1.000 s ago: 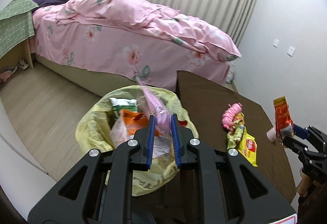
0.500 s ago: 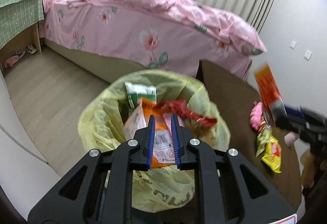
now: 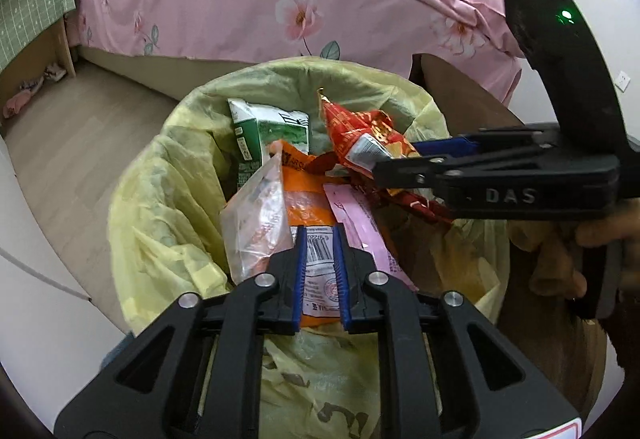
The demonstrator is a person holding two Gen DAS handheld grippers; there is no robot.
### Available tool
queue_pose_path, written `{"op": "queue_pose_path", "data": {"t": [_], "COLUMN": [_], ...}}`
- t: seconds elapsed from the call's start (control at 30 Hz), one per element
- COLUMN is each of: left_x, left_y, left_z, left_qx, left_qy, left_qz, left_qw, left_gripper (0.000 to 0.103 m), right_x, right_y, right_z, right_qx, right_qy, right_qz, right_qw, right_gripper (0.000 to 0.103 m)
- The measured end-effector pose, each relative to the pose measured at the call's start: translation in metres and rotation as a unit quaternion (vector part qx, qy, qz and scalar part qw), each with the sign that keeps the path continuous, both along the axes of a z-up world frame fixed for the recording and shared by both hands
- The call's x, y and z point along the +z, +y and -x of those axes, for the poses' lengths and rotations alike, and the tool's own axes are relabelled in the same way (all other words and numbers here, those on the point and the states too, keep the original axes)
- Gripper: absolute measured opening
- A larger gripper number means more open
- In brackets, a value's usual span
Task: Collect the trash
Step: 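Open both tools over the yellow bag to drop the wrapper and chip bag, then move both tools back over the remaining wrappers on the table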
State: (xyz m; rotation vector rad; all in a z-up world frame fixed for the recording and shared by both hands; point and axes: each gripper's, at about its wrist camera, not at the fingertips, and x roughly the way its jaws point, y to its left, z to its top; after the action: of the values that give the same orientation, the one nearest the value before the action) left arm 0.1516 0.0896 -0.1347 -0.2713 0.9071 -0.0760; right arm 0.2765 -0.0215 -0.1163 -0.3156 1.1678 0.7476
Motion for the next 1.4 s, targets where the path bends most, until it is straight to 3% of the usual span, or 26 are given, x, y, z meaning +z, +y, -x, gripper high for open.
{"op": "queue_pose_path", "data": {"t": [0.27, 0.4, 0.53, 0.63, 0.77, 0.93, 1.0, 1.1, 1.2, 1.3, 1.4], "left_x": [-0.001, 0.01, 0.033, 0.052, 0.067, 0.073, 0.077, 0.083, 0.086, 0.09, 0.094], "left_y": [0.003, 0.012, 0.023, 0.022, 0.009, -0.021, -0.042, -0.081, -0.112, -0.128, -0.135], "left_z": [-0.003, 0.004, 0.015, 0.024, 0.032, 0.036, 0.036, 0.039, 0.039, 0.038, 0.037], "left_qx": [0.009, 0.028, 0.049, 0.045, 0.024, -0.016, -0.047, -0.106, -0.147, -0.145, -0.134], "left_qy": [-0.003, -0.014, -0.048, -0.072, -0.089, -0.089, -0.092, -0.099, -0.098, -0.099, -0.1], "left_qz": [0.013, 0.037, 0.06, 0.062, 0.057, 0.063, 0.063, 0.043, 0.04, 0.039, 0.027], "left_qw": [0.9999, 0.9988, 0.9958, 0.9944, 0.9941, 0.9939, 0.9927, 0.9885, 0.9835, 0.9837, 0.9856], "left_gripper": [0.008, 0.01, 0.037, 0.044, 0.055, 0.056, 0.057, 0.068, 0.069, 0.069, 0.076], "right_x": [0.002, 0.016, 0.036, 0.055, 0.081, 0.084, 0.077, 0.065, 0.055, 0.049, 0.046], "right_y": [-0.013, -0.019, -0.033, -0.052, -0.098, -0.165, -0.194, -0.236, -0.259, -0.256, -0.234], "right_z": [0.003, 0.012, 0.024, 0.039, 0.073, 0.121, 0.137, 0.159, 0.174, 0.188, 0.197], "right_qx": [-0.009, -0.019, -0.031, -0.05, -0.09, -0.155, -0.182, -0.224, -0.256, -0.253, -0.213], "right_qy": [0.006, -0.003, -0.021, -0.044, -0.103, -0.179, -0.179, -0.162, -0.154, -0.162, -0.169], "right_qz": [-0.019, -0.051, -0.079, -0.105, -0.125, -0.065, -0.049, -0.06, -0.066, -0.071, -0.071], "right_qw": [1.0, 0.999, 0.996, 0.992, 0.983, 0.969, 0.966, 0.959, 0.952, 0.951, 0.96], "right_gripper": [0.042, 0.049, 0.054, 0.057, 0.058, 0.058, 0.058, 0.058, 0.058, 0.058, 0.058]}}
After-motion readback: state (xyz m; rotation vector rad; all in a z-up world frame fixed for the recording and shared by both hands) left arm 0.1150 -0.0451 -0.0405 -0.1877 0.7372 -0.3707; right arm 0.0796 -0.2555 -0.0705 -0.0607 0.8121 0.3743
